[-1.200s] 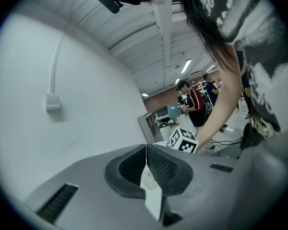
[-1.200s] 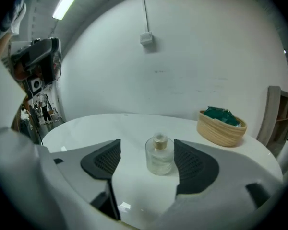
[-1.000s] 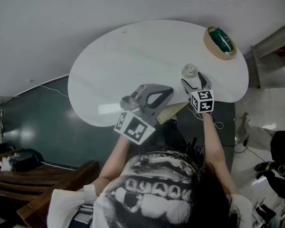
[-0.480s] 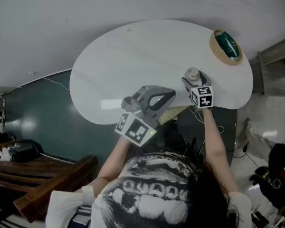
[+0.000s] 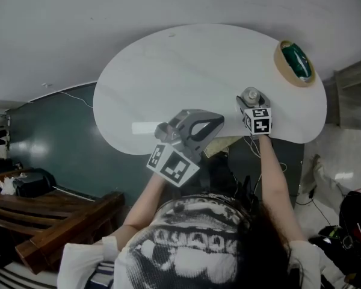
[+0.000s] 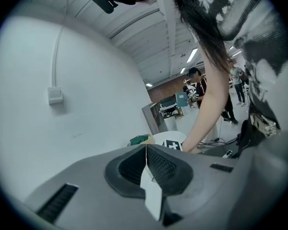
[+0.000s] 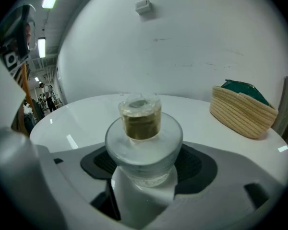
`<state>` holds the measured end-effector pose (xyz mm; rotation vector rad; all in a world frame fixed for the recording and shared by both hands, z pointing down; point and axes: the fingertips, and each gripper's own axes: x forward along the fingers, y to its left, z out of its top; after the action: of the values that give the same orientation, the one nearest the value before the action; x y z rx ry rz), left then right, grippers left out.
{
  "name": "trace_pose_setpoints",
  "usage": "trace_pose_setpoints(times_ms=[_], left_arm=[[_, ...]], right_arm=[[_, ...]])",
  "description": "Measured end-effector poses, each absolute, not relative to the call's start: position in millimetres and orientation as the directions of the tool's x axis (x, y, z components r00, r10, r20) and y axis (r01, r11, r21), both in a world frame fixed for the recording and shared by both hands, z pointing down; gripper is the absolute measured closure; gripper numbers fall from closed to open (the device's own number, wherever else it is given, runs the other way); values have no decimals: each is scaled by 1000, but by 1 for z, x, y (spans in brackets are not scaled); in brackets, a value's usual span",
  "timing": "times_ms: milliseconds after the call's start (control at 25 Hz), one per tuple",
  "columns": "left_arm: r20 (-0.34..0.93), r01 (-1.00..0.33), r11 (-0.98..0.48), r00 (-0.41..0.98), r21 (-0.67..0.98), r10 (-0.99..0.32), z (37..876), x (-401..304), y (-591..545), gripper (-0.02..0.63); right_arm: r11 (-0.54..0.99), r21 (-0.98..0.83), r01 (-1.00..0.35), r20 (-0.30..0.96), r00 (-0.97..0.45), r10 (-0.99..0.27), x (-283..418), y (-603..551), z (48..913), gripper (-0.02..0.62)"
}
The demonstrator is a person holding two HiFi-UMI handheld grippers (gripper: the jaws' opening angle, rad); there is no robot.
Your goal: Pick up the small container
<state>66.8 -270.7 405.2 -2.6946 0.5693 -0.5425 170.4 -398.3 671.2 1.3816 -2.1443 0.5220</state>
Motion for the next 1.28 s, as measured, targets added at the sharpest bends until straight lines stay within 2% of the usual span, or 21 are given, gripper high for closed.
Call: trace_pose_setpoints(times_ms=[680,960,1280], left_arm=[[317,-310,-868,840,-387,-441,410,63,-268,601],[318,-317,-869,837,-379,-445,415,59,-268,601],[302,-325,-865,841,-381,-449,414,55,-274,601]], right_arm=[[401,-69,-914,610,-357,-707,173,-394,664,267],[382,-75,-921,545,-359,-758,178,-392,623,267],[447,-60,-892,445,-425,-788,156,-379,550,267]])
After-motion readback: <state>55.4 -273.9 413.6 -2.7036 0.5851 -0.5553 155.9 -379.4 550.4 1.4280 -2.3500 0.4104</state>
